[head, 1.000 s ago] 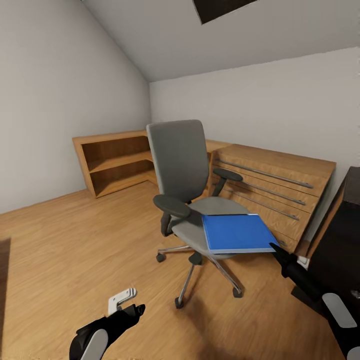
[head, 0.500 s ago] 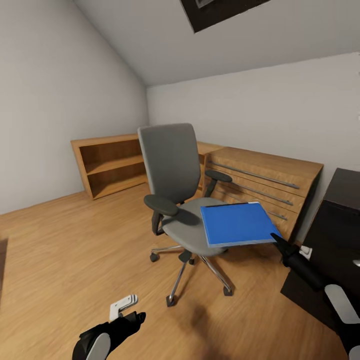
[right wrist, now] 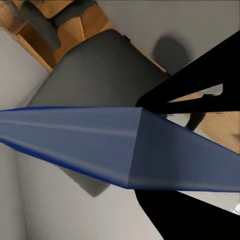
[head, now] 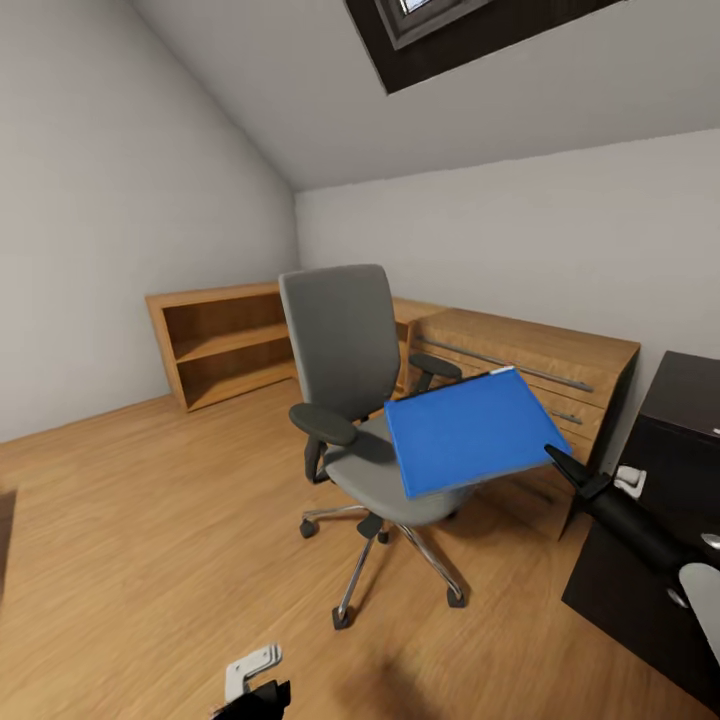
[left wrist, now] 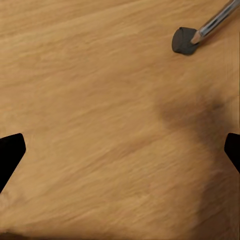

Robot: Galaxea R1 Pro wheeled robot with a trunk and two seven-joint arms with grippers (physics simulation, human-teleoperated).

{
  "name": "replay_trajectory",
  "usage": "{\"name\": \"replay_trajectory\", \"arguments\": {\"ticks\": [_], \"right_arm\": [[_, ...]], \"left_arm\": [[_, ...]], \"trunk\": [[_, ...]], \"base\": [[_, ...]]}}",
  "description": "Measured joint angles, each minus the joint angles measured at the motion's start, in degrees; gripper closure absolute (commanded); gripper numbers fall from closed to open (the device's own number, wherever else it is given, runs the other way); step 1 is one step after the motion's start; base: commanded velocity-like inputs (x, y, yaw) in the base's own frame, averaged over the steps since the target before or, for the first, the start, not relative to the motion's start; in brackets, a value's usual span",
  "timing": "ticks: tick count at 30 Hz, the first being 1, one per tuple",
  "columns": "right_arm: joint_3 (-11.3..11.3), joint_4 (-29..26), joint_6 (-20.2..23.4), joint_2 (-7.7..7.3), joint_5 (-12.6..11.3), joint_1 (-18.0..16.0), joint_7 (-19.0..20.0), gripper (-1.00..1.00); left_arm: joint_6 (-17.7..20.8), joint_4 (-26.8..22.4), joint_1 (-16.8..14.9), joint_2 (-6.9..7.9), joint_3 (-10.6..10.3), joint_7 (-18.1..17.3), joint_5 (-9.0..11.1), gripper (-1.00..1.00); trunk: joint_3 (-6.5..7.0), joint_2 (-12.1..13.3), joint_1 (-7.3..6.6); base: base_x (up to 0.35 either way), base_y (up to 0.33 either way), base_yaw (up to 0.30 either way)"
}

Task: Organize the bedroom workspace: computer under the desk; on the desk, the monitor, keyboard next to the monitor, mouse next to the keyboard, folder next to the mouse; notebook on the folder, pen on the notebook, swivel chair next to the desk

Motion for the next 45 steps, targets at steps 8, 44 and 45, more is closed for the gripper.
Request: {"name": "replay_trajectory", "arguments": {"ticks": [8, 44, 45], "right_arm": [[-3.6, -10.3, 10.0, -0.25, -18.1, 0.1, -26.6, 1.00], [-3.8, -7.9, 15.7, 2.40, -20.9, 2.5, -16.5, 1.00], [-3.8, -7.9, 15.7, 2.39, -20.9, 2.5, -16.5, 1.00]], "left_arm": [[-7.5, 6.5, 0.0, 0.00, -4.3, -0.1, -0.1, -1.00], [-17.3, 15.8, 0.0, -0.19, -8.1, 0.3, -0.1, -1.00], [-17.3, 15.8, 0.0, -0.19, -8.1, 0.3, -0.1, -1.00]], "trunk": [[1.43, 3.2, -1.76], [8.66, 17.7, -9.63], [8.90, 18.1, -9.85]], "base": [[0.000, 0.000, 0.000], [-0.148, -0.034, -0.090], [-0.334, -0.072, -0.236]]}}
